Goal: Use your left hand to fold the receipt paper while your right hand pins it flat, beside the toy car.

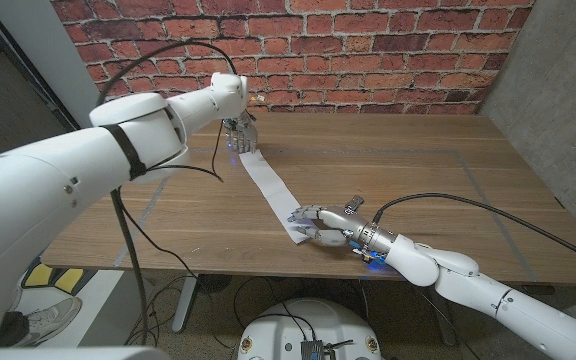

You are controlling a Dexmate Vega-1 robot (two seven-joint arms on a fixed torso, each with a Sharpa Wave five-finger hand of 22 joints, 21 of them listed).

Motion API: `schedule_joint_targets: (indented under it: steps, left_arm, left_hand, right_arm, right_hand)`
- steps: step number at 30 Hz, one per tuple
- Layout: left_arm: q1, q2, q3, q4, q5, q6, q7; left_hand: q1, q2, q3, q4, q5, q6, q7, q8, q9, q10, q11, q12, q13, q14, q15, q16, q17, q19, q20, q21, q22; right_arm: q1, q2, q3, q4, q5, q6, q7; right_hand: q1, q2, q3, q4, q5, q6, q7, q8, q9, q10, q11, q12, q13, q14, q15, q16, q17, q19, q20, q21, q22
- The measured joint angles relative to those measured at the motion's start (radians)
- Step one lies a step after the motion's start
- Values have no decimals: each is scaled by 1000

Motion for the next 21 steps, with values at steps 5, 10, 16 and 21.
schedule_joint_targets:
  steps: [5,10,16,21]
  left_arm:
    - [0,-24,25,54,-26,-32,64]
    - [1,-35,46,77,-50,-50,109]
    - [4,-27,64,67,-85,-53,131]
    - [6,-17,66,57,-118,-60,144]
  left_hand:
    - [0,0,-9,-1,0,28,9,-1,0,58,1,21,0,32,-7,4,0,7,-7,0,0]
    - [0,0,-20,3,0,69,22,-1,0,128,9,40,0,83,-15,18,-3,20,-10,7,0]
    - [0,0,-22,3,4,184,46,32,5,230,-3,65,5,139,-31,19,-7,37,-15,15,0]
    - [0,0,-23,5,4,229,61,39,5,266,-5,73,5,161,-35,19,-12,45,-16,15,0]
  right_arm:
    - [-2,-3,3,3,3,5,0]
    - [-3,-4,6,6,6,10,-1]
    - [-3,-4,10,11,8,16,-2]
    - [-2,-4,11,16,9,22,-3]
  right_hand:
    - [0,0,0,0,0,0,0,0,0,0,0,0,0,0,0,0,0,0,0,0,0]
    - [0,0,1,1,0,0,0,0,0,0,0,0,0,0,0,0,0,0,0,0,0]
    - [0,0,4,4,0,0,0,0,0,0,0,0,0,0,0,0,0,0,0,0,0]
    - [4,4,4,4,0,3,4,-4,0,0,0,0,0,0,0,0,0,0,0,0,0]
